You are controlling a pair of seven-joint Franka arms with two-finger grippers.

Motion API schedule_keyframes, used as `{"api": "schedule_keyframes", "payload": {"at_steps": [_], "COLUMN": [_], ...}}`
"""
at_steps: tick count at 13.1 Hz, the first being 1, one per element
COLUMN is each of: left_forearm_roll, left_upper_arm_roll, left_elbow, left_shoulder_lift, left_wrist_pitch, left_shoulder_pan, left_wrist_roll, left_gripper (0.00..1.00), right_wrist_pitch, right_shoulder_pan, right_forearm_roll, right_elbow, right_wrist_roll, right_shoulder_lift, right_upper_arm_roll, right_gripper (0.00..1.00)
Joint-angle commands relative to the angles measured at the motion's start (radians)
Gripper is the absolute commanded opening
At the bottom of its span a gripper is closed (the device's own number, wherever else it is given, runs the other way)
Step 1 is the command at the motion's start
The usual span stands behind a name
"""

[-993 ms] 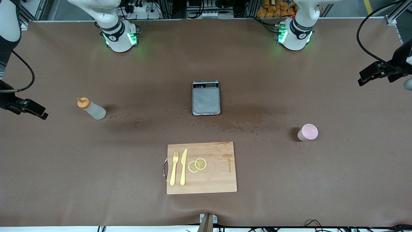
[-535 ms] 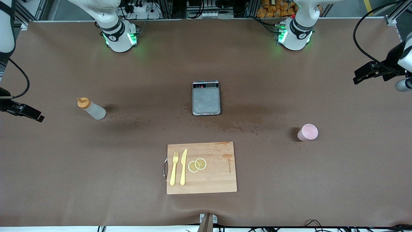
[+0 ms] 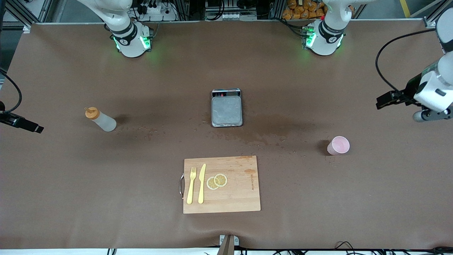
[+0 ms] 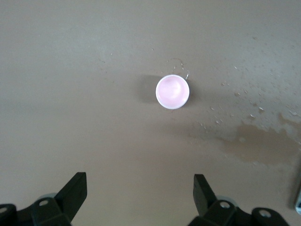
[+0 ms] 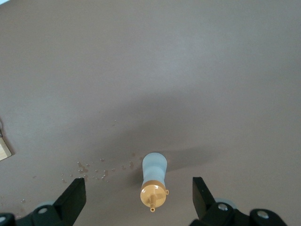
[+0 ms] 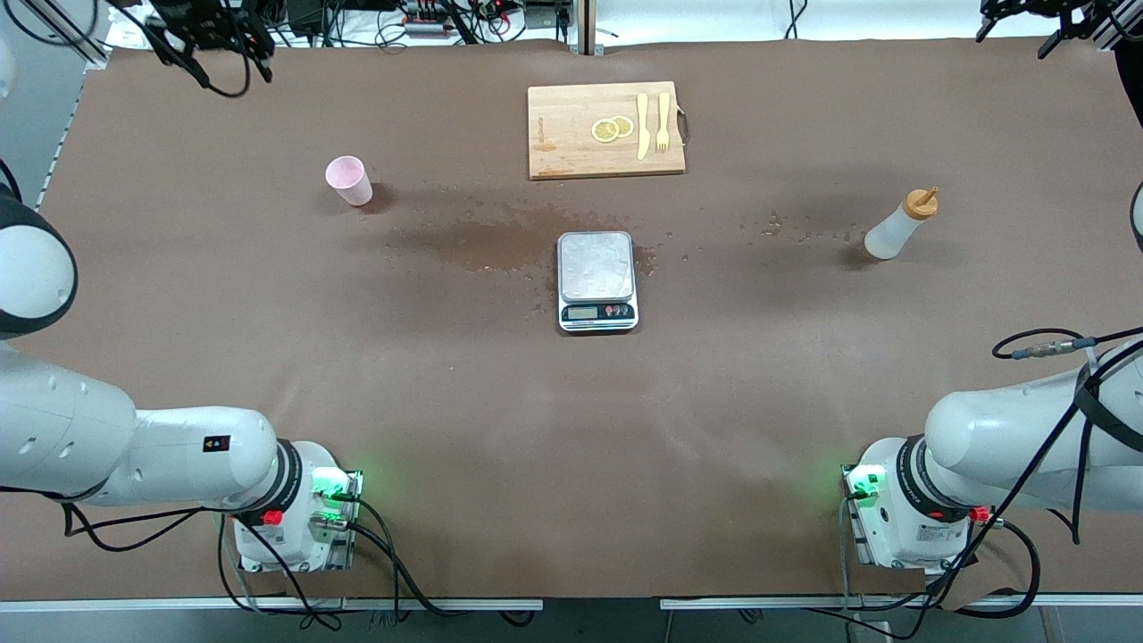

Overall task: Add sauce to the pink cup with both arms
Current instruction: 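Grasp the pink cup with the left gripper while the right gripper grasps the bottle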

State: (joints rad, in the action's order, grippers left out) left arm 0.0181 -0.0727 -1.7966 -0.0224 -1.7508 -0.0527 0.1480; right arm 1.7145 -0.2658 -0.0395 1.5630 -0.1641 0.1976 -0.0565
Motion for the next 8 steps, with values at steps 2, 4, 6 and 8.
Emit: {"api": "schedule_keyframes", "payload": {"at_steps": [2,4,6,8], "left_forearm_roll": [0.011,0.011,0.011,0.011], "left_upper_arm_roll": [-0.004,-0.002,-0.004,-0.004], "left_elbow": [-0.196,-0.222,-0.224,-0.234], "left_shoulder_lift": [0.015,-0.039,-0.092,-0.129], "left_wrist_pitch": [-0.244,-0.340,-0.403,-0.473], "left_shoulder_pan": [-0.004,-0.004,-0.004,-0.004], "left_wrist_roll": [0.028,0.044,0.044,0.044], "left_gripper": [1.00,1.00,1.00,1.00], "right_wrist_pitch": [-0.039,-0.064,-0.120,-0.134], "right_shoulder_pan": [-0.050,-0.082,-0.122,-0.162], "right_forearm_roll": [-0.055,-0.103,-0.184,-0.206], "right_elbow": [-0.006,-0.006,-0.004,-0.004], "right_wrist_roll": [-0.038,-0.063,-0.100,-0.101], "right_shoulder_lift": [0.019,0.037,0.065,0.103], "right_upper_arm_roll": [-0.014,-0.014,-0.014,-0.014], "right_gripper": [1.00,1.00,1.00,1.00]}}
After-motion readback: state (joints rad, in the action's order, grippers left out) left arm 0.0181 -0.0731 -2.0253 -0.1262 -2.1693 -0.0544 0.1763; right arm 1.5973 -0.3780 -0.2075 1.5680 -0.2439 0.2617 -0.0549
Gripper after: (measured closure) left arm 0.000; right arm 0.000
